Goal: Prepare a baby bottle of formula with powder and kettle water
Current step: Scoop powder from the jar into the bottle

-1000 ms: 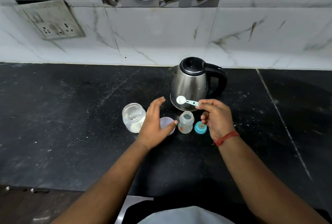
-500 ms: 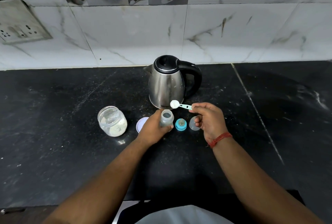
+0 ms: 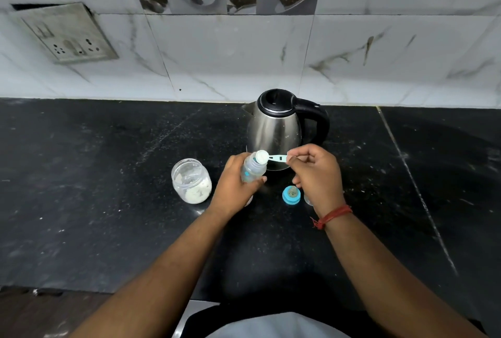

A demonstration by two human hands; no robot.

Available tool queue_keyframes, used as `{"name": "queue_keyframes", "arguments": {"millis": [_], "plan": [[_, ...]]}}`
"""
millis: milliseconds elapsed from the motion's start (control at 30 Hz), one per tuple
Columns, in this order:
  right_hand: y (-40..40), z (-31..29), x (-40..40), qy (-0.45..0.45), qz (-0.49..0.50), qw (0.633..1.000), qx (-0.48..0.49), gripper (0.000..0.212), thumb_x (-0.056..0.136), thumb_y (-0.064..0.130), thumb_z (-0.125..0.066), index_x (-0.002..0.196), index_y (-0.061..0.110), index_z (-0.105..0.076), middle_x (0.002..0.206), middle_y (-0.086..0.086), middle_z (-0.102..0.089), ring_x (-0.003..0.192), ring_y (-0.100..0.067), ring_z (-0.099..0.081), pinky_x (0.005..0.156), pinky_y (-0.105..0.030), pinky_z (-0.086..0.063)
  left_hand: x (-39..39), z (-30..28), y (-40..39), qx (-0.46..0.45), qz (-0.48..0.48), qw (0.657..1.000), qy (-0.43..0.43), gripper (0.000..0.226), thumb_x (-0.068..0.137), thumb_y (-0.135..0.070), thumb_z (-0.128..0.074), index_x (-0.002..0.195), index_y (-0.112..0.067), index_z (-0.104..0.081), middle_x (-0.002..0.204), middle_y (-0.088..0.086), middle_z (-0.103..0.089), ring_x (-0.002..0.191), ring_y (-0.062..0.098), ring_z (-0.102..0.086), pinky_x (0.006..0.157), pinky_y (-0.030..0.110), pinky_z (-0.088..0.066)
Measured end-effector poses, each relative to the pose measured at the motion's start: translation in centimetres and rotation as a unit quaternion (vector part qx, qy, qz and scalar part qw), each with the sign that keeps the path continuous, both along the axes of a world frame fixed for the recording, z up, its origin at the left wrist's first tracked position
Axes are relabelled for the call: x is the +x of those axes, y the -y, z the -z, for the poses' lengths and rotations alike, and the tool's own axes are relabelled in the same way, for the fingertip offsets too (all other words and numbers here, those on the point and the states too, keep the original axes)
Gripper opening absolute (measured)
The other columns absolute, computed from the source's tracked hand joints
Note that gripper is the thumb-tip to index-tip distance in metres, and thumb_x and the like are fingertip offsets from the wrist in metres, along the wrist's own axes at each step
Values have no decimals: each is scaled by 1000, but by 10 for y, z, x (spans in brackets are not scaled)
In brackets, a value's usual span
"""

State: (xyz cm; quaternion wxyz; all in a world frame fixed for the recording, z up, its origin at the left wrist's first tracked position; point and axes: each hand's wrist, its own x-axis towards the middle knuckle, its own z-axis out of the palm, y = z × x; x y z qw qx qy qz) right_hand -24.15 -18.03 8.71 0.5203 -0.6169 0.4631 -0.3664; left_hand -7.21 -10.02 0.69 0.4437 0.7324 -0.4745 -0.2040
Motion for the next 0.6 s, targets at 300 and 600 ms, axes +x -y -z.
{"name": "queue_keyframes", "arguments": {"millis": [300, 600], "plan": [[-10, -7, 19, -168, -79, 900, -393, 7, 87, 20, -66, 91, 19, -72, 86, 7, -70, 67, -17, -63, 60, -28, -50, 15, -6, -8, -14, -14, 1000, -21, 55, 83, -25, -85, 130, -27, -57, 120, -12, -54, 113, -10, -51, 92, 2, -35], [-3, -8, 25, -197, -127, 827, -510, 19, 89, 14, -57, 96, 17, -75, 87, 4, -71, 67, -23, -67, 51, -37, -54, 23, -13, -6, -44, -6, 998, -33, 54, 84, -27, -84, 130, -26, -57, 122, -8, -58, 115, 3, -56, 98, 21, -46]]}}
